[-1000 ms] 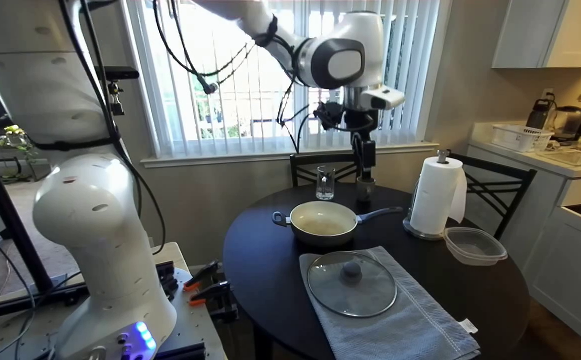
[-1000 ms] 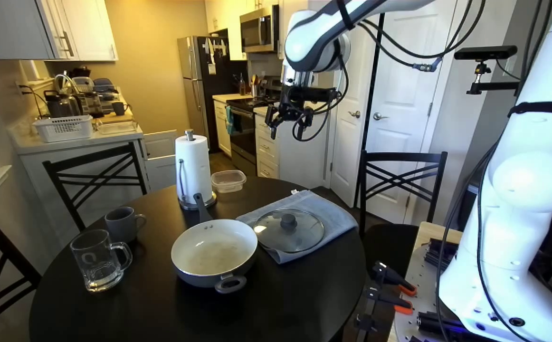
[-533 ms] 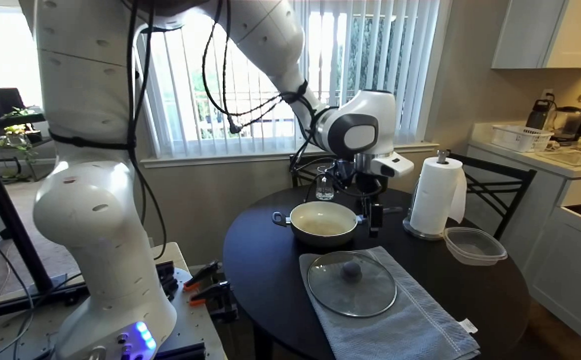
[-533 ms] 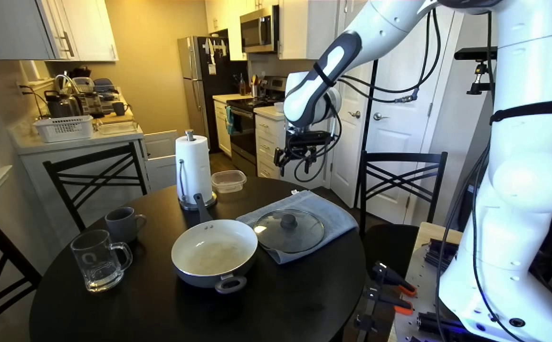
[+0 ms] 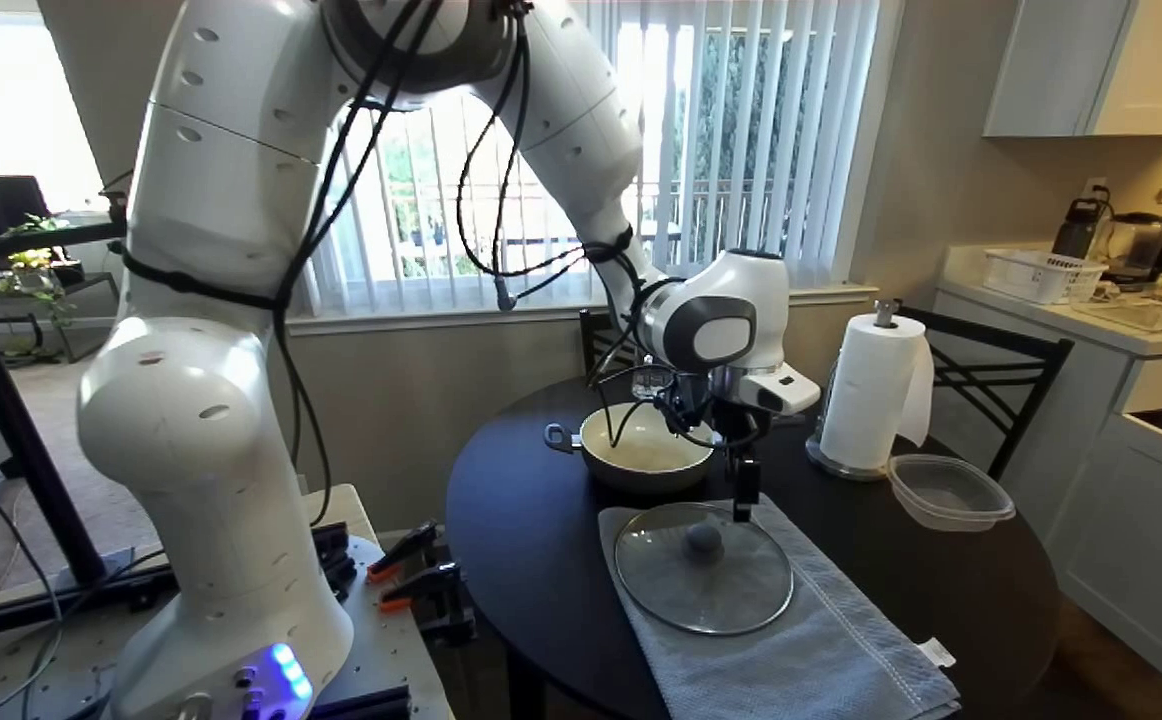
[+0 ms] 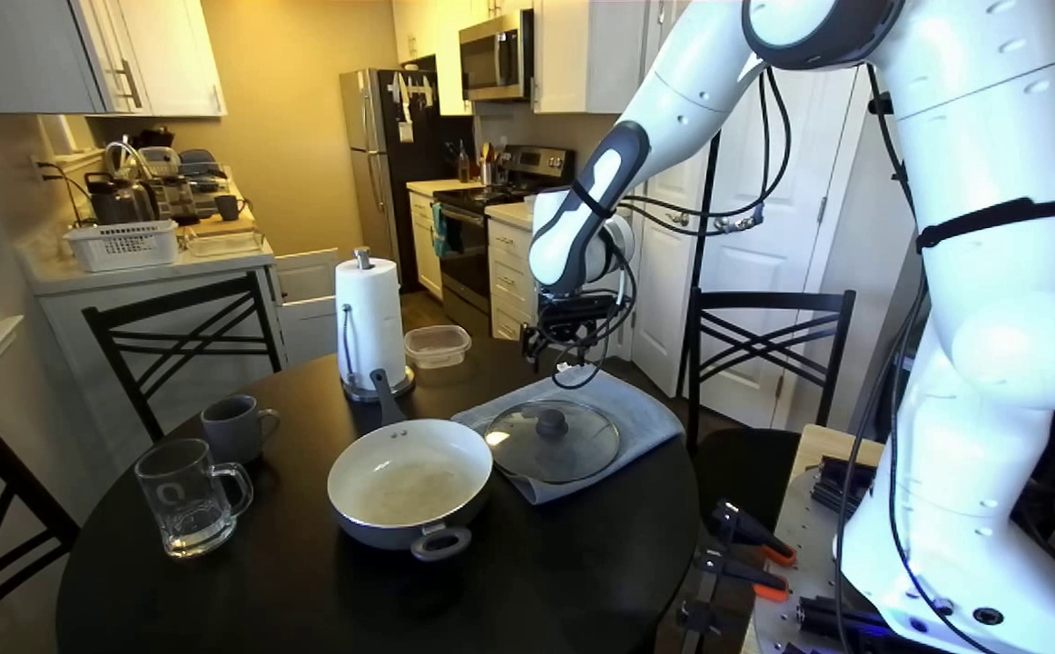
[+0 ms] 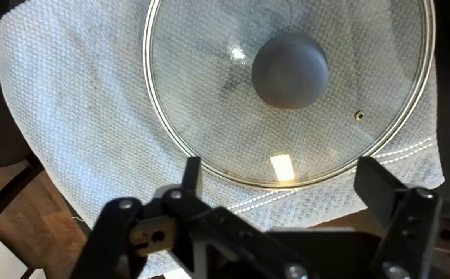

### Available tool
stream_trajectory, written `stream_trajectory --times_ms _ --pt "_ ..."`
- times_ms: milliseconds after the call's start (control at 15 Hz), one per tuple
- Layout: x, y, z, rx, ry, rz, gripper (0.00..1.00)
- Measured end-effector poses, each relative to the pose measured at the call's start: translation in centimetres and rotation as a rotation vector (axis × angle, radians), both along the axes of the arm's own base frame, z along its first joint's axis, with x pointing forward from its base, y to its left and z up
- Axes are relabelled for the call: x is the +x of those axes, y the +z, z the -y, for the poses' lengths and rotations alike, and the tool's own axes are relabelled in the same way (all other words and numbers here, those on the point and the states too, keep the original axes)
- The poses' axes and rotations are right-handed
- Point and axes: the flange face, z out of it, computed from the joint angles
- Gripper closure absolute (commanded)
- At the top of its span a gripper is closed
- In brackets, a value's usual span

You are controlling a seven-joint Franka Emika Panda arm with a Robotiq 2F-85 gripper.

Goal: Put the lid on the pot

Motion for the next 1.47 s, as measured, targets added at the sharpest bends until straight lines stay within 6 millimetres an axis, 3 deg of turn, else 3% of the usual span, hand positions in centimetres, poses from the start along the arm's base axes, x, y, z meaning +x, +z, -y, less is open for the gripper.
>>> stream_trajectory --times_ms 467,867,1467 --pt "0.2 -0.3 -0.7 -0.022 0.030 -0.007 0.00" --pt "-1.0 -4.6 -1.3 -0.025 0.034 -0.031 0.00" --pt "-1.1 -7.8 -2.8 0.012 0.124 0.009 0.00"
